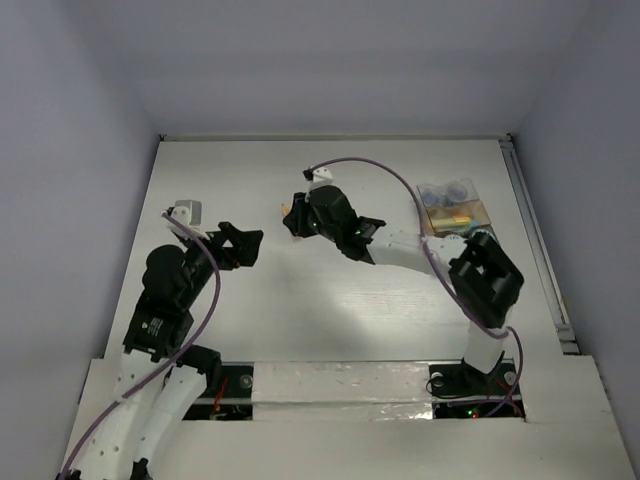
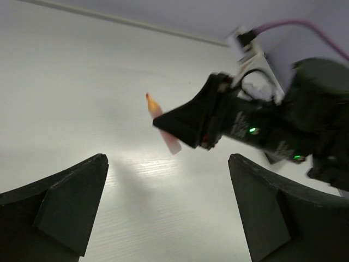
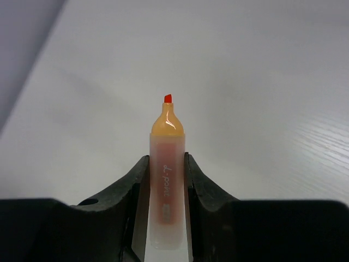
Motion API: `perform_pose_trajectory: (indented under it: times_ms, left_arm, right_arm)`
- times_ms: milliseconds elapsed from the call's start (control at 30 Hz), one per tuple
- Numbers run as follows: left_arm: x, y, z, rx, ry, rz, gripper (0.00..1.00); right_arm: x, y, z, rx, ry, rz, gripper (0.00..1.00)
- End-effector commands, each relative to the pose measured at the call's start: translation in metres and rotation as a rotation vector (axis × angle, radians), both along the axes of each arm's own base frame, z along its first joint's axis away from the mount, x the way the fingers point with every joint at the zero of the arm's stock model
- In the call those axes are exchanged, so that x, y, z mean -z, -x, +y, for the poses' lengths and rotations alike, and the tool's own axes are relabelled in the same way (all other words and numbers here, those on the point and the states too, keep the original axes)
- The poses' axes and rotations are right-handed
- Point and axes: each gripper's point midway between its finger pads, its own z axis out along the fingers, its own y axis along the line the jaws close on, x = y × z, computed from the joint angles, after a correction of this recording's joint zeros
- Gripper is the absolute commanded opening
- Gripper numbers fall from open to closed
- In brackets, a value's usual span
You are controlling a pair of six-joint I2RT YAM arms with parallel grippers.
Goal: Sort the stationery into containers
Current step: Pick up the pen from the center of the board.
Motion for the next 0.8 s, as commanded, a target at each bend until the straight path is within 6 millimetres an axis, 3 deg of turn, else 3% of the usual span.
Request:
perform_pose_trajectory:
  times_ms: [0,233,433,767]
  left_arm:
    - [0.013,-0.006,-0.024,0.123,0.011,0.045,0.89]
    - [0.035,-0.01,-0.042,0.226,-0.003,0.126,0.83]
    - [0.033,-0.008,-0.043,0.232,0.002,0.112,0.76]
    - [0.034,-0.01,-0.043,0.23,-0.002,0.115,0.62]
  right_arm:
    - [-0.094,0.019,0.015,-0.012,-0.284,-0.103,0.0]
    - [-0.131,0.039,0.011,-0.049,-0.465,-0.097,0.0]
    - [-0.137,0.044,0.014,-0.068,-0.525,-0.084,0.0]
    - [-0.151,0.077,0.039,-0.157,-0.596,-0.08,0.0]
